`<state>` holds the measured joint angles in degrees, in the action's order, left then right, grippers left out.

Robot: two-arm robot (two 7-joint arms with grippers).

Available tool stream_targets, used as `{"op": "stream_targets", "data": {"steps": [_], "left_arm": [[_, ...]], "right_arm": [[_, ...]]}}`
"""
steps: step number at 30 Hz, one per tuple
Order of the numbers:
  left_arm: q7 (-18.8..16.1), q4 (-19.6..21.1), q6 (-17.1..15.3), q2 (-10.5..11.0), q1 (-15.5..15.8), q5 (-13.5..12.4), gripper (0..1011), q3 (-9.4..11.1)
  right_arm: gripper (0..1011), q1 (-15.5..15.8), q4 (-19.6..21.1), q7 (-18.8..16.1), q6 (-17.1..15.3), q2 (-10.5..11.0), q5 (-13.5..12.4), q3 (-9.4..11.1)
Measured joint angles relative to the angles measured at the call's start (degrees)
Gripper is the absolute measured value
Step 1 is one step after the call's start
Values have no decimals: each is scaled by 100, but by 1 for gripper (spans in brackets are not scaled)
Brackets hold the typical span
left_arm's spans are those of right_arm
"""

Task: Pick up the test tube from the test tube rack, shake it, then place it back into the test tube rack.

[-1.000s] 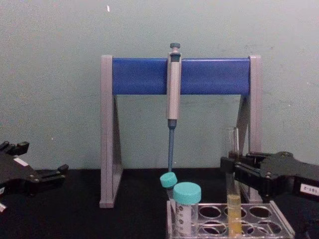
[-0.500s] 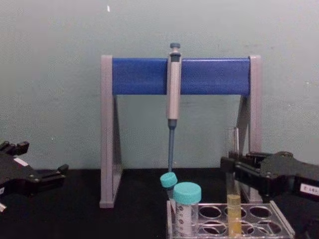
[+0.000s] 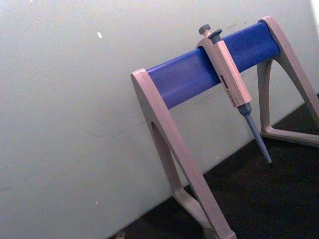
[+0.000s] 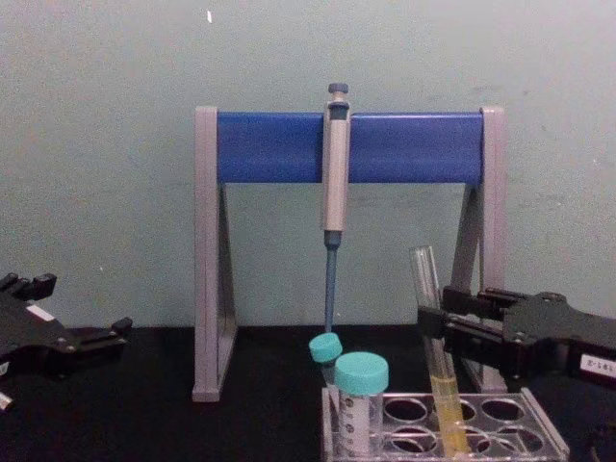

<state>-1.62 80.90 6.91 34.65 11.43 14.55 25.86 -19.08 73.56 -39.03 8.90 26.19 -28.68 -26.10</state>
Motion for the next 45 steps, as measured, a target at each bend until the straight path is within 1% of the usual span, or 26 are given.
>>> {"op": "stream_targets", "data": {"steps": [1,3,5,7,8,11,12,14,17,28,30,33,37,38,40,41,42,43,45], "left_arm": [[0,0,0,0,0,0,1001,0],[0,0,0,0,0,0,1001,0],[0,0,0,0,0,0,1001,0],[0,0,0,0,0,0,1001,0],[0,0,0,0,0,0,1001,0],[0,0,0,0,0,0,1001,0],[0,0,0,0,0,0,1001,0],[0,0,0,0,0,0,1001,0],[0,0,0,0,0,0,1001,0],[0,0,0,0,0,0,1001,0],[0,0,0,0,0,0,1001,0],[0,0,0,0,0,0,1002,0],[0,0,0,0,0,0,1001,0],[0,0,0,0,0,0,1001,0],[0,0,0,0,0,0,1001,0],[0,0,0,0,0,0,1001,0],[0,0,0,0,0,0,1001,0],[0,0,0,0,0,0,1001,0],[0,0,0,0,0,0,1001,0]], "right_arm": [[524,0,0,0,0,0,-1,0],[565,0,0,0,1,0,-2,0],[644,0,0,0,1,0,-3,0],[677,0,0,0,0,0,-3,0],[735,0,0,-1,0,0,-3,0],[800,0,0,0,1,0,-3,0],[859,0,0,0,1,-1,-3,0],[891,0,0,0,1,0,-3,0],[999,0,0,0,1,0,-3,0],[1000,0,0,0,2,0,-1,0],[1000,16,13,1,46,3,5,3],[1000,74,91,-1,158,16,-12,54],[1000,187,258,6,334,16,-165,213],[1000,260,358,74,417,0,-238,313],[1000,329,449,192,482,-22,-292,424],[1000,423,573,428,543,-64,-305,568],[1000,462,620,540,558,-82,-298,627],[1000,544,738,868,575,-129,-191,749],[1000,614,835,1276,571,-175,-8,858]]}}
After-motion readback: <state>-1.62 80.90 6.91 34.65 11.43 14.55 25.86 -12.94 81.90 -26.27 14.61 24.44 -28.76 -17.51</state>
